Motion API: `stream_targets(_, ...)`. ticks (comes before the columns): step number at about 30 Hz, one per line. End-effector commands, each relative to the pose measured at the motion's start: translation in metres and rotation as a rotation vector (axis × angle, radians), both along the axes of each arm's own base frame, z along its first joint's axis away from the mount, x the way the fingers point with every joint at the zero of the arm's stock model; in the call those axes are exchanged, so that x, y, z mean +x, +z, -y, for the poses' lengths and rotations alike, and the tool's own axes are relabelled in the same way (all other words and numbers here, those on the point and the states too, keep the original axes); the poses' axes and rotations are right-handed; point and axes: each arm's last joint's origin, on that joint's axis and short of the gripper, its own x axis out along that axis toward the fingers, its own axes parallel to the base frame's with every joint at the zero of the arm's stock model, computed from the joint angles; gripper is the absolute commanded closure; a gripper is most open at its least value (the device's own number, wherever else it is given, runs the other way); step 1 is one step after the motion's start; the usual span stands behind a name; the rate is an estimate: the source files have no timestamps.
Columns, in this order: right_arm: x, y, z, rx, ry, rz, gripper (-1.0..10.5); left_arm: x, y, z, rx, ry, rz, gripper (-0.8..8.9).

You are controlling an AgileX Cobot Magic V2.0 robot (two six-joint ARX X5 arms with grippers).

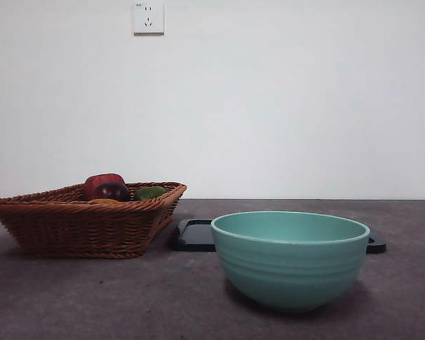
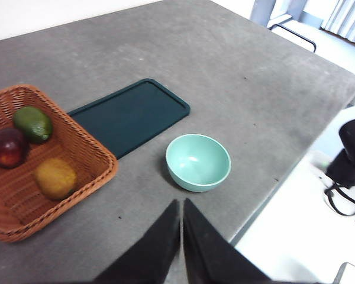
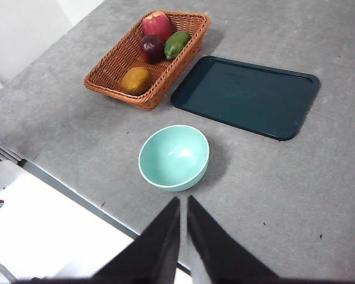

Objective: Pick up the wifruite, put it on the bowl, pick up the plate, put it on desk

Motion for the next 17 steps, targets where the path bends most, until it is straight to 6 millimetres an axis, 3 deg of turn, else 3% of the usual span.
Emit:
stream_targets(1,-0.003,0.000,0.002,-0.019,0.010,-0.011,9.3,0.003,0.000,0.001,0.006,0.040,0.009,8.07)
stream_targets(6,-0.003,0.000,0.002,-0.019,0.010,-0.011,9.3,0.020,-0.023,0.004,0.043,0.195,-0.061,8.07)
stream_targets(10,-0.003,0.000,0.002,-0.019,0.010,-0.011,9.3,0.040,-0.058,0.004,0.084,0.312,-0.152,8.07)
stream_targets(13,-0.003,0.000,0.002,-0.019,0.010,-0.011,9.3,0.055,-0.084,0.002,0.083,0.375,-0.110,8.07)
stream_targets(17,-0.003,0.000,0.002,-0.019,0.010,-0.011,9.3,0.076,-0.119,0.001,-0.001,0.438,0.086,8.07)
